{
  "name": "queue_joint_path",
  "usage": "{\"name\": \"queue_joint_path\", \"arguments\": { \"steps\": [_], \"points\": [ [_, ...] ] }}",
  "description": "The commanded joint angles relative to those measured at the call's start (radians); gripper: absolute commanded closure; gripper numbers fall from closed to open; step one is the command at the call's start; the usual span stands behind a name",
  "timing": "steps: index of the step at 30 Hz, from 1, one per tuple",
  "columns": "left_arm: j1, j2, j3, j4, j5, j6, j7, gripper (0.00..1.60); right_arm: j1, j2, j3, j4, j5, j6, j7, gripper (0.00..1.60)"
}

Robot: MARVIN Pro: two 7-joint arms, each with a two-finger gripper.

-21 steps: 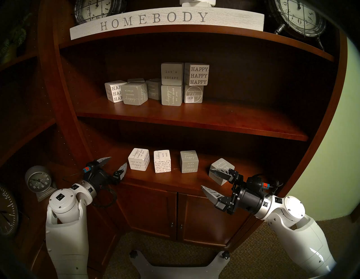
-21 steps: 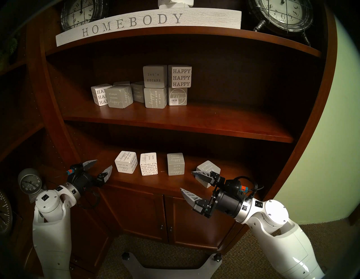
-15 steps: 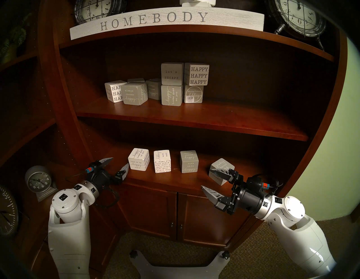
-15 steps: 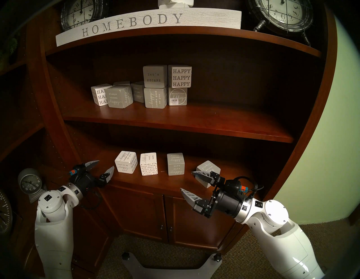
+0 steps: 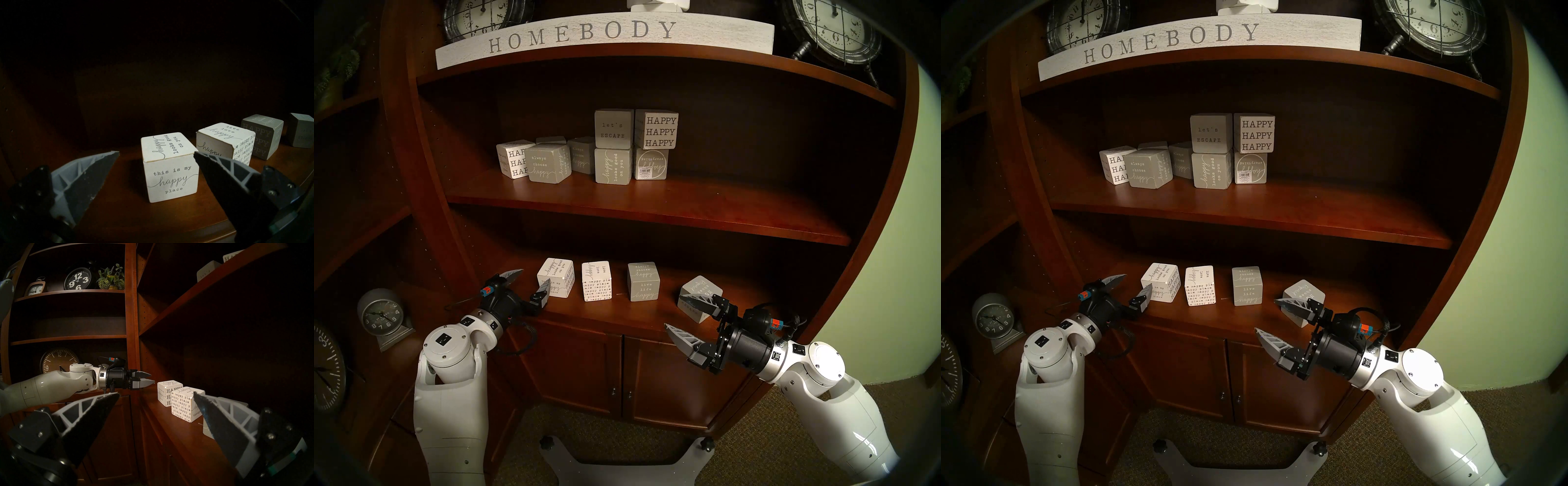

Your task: Stack four cubes vertically into two groups

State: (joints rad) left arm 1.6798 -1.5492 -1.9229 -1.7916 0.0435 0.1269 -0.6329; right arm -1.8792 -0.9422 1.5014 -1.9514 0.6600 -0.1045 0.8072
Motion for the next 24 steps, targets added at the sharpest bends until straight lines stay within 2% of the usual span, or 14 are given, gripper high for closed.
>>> {"name": "queue_joint_path", "arguments": {
  "steps": [1,10,24],
  "points": [
    [-0.054,-0.028,0.021,0.018,-0.011,-0.028,0.023,0.0,0.001,0.0,0.001,-0.012,0.003,0.001,0.002,0.0],
    [-0.083,-0.035,0.054,0.054,0.037,-0.019,0.089,0.0,0.001,0.0,0.002,-0.013,0.003,0.001,0.002,0.0],
    [-0.12,-0.035,0.068,0.101,0.041,-0.026,0.094,0.0,0.001,-0.001,0.002,-0.013,0.002,0.001,0.002,0.0]
  ]
}}
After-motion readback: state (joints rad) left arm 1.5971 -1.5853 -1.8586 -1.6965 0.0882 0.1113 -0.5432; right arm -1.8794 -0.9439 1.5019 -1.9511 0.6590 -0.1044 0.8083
